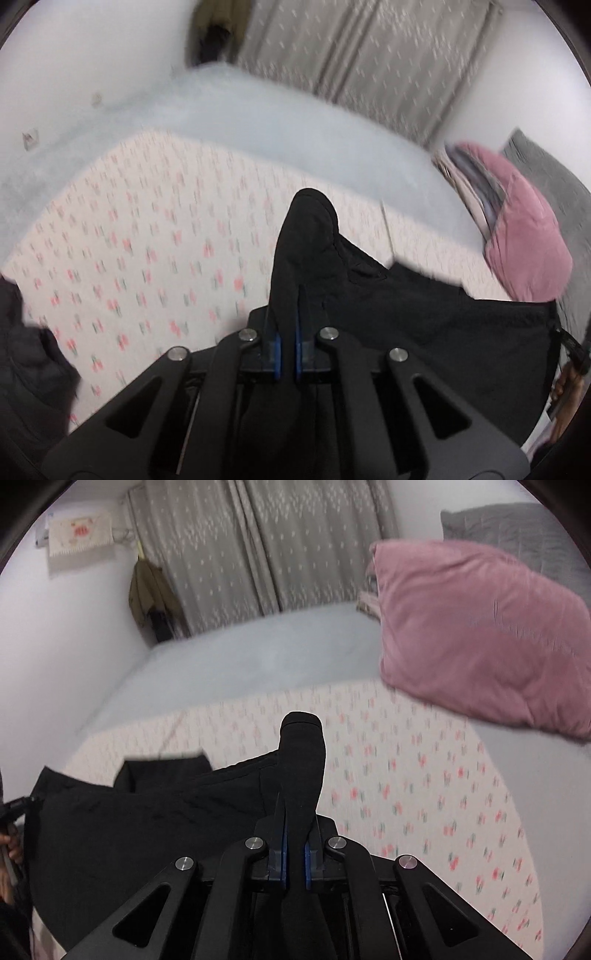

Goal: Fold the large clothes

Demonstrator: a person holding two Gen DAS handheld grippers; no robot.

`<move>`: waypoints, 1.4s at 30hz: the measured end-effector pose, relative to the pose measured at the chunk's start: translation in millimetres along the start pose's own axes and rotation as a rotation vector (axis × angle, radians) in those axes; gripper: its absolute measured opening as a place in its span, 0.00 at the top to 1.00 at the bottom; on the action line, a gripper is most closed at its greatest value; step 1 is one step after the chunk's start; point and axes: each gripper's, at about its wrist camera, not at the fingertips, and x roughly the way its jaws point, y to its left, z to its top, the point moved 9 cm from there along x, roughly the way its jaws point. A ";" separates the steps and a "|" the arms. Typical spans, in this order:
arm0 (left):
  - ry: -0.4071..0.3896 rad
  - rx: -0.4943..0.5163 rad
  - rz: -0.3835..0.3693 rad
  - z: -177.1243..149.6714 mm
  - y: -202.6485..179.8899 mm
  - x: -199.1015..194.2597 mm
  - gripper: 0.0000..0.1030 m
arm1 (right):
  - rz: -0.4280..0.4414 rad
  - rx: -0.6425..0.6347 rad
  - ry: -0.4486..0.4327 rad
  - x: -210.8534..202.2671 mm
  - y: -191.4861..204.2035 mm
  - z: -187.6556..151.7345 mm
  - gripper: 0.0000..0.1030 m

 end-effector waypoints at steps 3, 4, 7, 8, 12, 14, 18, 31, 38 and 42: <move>-0.045 -0.004 0.059 30.6 0.2 12.3 0.94 | -0.044 0.017 -0.060 12.1 10.6 47.6 0.95; -0.027 0.000 0.092 33.9 1.2 28.3 0.94 | -0.063 0.025 -0.060 20.3 11.0 54.5 0.95; 0.058 0.003 0.182 27.0 4.6 81.8 0.94 | -0.155 0.051 0.008 70.7 2.2 58.5 0.95; 0.079 0.000 0.202 22.7 6.3 98.0 0.94 | -0.183 0.061 0.039 89.1 -2.2 52.5 0.95; 0.125 -0.035 0.260 2.0 22.6 144.7 0.94 | -0.262 0.090 0.125 154.2 -21.2 19.7 0.95; 0.119 -0.016 0.269 -7.2 24.9 154.6 0.94 | -0.261 0.112 0.142 173.7 -29.7 5.0 0.95; 0.105 -0.039 0.249 -21.6 33.2 162.6 0.92 | -0.243 0.181 0.157 202.3 -47.2 -22.6 0.94; 0.060 -0.256 0.094 -7.7 45.4 56.6 0.72 | -0.031 0.442 0.011 72.0 -33.7 3.0 0.31; 0.043 -0.092 0.120 -71.1 -8.1 -50.7 0.41 | 0.023 0.342 0.097 -24.1 31.0 -73.0 0.29; 0.030 -0.074 0.070 -107.4 -31.2 -70.5 0.37 | 0.084 0.332 0.105 -49.6 59.9 -106.6 0.27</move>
